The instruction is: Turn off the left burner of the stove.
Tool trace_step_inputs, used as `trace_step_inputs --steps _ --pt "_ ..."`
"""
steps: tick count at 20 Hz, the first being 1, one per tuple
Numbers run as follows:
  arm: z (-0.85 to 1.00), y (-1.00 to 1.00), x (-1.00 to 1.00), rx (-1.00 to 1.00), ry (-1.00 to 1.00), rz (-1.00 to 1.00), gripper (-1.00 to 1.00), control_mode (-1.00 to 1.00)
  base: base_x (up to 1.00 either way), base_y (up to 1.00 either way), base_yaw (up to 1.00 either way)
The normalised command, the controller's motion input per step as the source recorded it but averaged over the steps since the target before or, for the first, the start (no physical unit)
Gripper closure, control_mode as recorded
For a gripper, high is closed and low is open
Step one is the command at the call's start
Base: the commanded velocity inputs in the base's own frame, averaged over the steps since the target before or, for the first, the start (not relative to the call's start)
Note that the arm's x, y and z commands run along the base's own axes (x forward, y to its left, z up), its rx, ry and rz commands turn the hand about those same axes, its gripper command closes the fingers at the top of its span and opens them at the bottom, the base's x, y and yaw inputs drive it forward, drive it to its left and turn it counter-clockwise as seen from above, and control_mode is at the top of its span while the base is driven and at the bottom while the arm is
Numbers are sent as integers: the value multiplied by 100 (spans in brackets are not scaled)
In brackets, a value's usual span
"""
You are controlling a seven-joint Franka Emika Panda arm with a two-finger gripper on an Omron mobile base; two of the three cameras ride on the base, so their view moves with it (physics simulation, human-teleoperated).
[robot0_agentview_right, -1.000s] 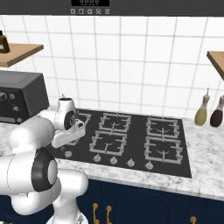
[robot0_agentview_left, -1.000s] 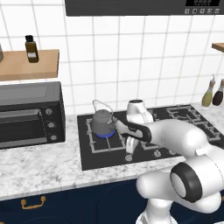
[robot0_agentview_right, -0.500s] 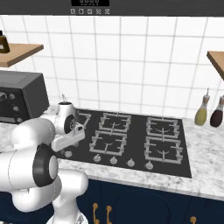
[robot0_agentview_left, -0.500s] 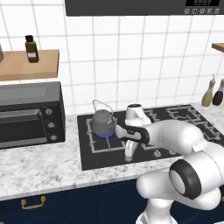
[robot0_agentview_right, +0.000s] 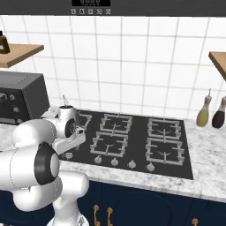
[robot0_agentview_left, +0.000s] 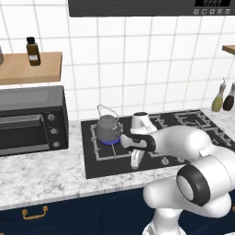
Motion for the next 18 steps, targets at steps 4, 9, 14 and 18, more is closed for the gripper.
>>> trace_step_inputs --steps 4,9,14,18 --pt "-9 3 0 0 0 1 -100 -100 0 0 0" --pt "-9 3 0 0 0 1 -100 -100 0 0 0" --pt "-10 4 6 0 0 0 -100 -100 0 0 0" --pt "-11 0 8 0 0 0 -100 -100 0 0 0"
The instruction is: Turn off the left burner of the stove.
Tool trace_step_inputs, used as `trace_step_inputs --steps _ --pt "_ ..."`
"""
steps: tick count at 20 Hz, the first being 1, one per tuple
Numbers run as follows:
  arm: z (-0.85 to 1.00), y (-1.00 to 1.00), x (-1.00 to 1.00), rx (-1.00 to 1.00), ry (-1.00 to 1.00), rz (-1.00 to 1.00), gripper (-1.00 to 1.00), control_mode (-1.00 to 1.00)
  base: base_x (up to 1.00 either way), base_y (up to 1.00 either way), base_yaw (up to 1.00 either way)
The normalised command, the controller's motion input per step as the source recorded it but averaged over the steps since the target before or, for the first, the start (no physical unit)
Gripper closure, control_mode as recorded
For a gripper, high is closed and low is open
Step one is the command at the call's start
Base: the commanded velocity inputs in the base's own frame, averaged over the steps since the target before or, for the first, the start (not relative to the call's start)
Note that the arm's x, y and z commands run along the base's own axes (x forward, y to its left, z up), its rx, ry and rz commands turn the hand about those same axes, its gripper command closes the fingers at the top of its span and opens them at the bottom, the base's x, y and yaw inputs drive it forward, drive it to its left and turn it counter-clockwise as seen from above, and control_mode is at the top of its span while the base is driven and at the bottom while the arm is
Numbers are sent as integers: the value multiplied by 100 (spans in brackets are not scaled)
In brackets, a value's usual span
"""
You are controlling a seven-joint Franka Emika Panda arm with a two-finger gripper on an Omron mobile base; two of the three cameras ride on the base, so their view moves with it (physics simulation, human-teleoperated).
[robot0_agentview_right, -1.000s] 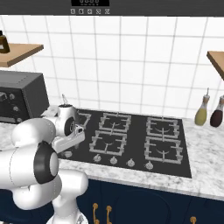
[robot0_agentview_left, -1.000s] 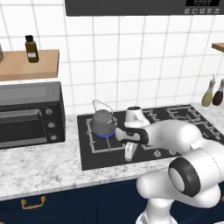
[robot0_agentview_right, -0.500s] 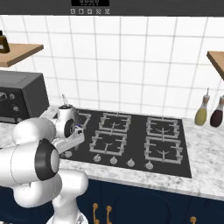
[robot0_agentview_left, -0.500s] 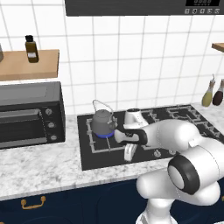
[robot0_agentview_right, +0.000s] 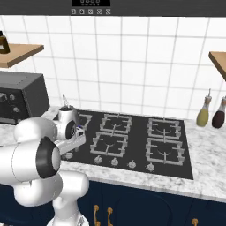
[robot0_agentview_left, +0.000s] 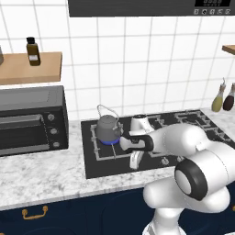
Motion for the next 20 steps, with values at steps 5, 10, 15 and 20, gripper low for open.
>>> trace_step_inputs --steps 5,10,15,20 --pt "-16 5 1 0 0 0 -100 -100 0 0 0" --pt "-22 12 0 0 0 0 -100 -100 0 0 0" --pt "-29 15 0 0 0 1 -100 -100 0 0 0" --pt "-36 10 -9 0 0 0 -100 -100 0 0 0"
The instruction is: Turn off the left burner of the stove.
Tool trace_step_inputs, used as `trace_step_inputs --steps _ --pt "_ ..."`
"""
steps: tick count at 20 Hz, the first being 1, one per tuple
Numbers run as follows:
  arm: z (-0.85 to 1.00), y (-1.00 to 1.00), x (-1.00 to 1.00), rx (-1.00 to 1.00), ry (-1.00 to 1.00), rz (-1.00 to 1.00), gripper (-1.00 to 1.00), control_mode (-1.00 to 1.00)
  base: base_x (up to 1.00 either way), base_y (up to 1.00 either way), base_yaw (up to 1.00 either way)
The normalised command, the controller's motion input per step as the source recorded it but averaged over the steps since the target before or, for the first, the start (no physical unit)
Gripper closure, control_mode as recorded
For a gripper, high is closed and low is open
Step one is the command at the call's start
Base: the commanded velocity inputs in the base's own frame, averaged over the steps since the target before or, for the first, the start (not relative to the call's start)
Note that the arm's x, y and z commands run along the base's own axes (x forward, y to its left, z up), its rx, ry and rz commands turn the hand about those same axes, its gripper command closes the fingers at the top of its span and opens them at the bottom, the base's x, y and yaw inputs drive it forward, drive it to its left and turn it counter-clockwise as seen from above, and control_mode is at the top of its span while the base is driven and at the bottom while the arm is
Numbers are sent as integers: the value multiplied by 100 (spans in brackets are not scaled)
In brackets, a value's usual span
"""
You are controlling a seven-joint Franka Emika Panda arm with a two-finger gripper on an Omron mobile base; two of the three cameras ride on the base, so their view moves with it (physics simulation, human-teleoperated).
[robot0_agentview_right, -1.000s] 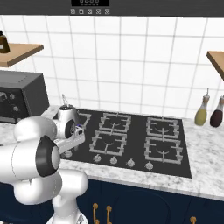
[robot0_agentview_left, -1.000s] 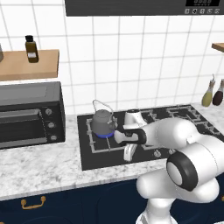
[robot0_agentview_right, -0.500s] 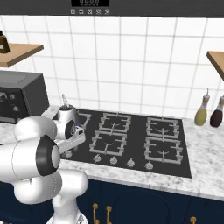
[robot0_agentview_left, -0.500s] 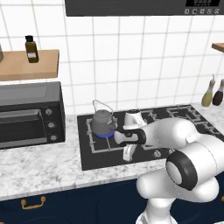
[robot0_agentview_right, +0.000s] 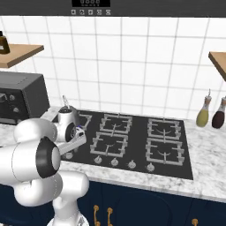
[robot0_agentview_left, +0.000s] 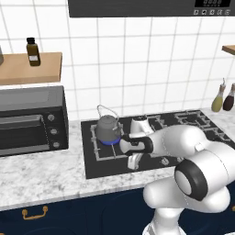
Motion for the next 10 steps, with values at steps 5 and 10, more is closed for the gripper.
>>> trace_step_inputs --steps 5,10 --pt "-47 6 -23 0 0 0 -100 -100 0 0 0" --pt "-50 11 -13 0 0 0 100 -100 0 0 0"
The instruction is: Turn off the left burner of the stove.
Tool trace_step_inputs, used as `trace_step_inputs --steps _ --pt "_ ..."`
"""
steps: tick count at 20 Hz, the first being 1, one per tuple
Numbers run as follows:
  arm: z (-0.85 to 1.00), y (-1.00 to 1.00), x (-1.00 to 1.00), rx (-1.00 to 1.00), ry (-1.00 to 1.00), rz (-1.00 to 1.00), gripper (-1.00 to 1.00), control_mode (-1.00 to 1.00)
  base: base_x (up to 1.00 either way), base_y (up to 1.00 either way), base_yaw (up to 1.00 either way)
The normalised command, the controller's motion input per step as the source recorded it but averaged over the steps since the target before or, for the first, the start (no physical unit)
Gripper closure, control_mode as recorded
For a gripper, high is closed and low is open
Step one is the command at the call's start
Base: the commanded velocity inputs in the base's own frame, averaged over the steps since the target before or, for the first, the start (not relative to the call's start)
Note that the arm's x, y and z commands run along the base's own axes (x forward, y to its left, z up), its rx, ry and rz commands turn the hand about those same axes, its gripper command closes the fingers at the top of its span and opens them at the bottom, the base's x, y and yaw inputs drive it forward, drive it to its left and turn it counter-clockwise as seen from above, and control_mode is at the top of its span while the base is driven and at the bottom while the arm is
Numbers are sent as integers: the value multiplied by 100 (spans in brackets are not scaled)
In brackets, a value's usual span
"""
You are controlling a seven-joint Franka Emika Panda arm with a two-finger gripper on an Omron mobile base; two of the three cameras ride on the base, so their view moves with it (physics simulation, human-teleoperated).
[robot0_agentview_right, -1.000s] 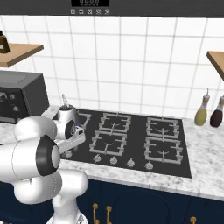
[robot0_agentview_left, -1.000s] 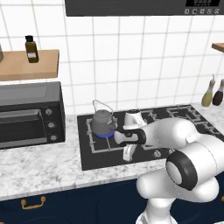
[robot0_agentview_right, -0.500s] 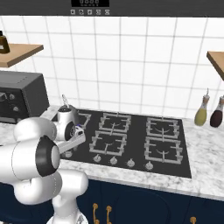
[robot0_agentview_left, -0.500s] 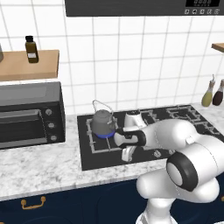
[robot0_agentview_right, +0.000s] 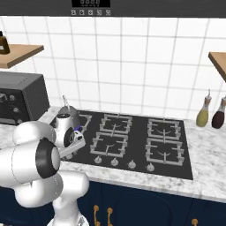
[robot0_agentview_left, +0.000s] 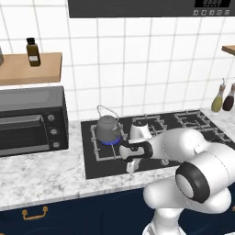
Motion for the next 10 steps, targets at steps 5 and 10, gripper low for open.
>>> trace_step_inputs --steps 5,10 --pt "-34 15 7 0 0 4 100 -100 0 0 0" --pt "-42 29 6 0 0 7 100 -100 0 0 0"
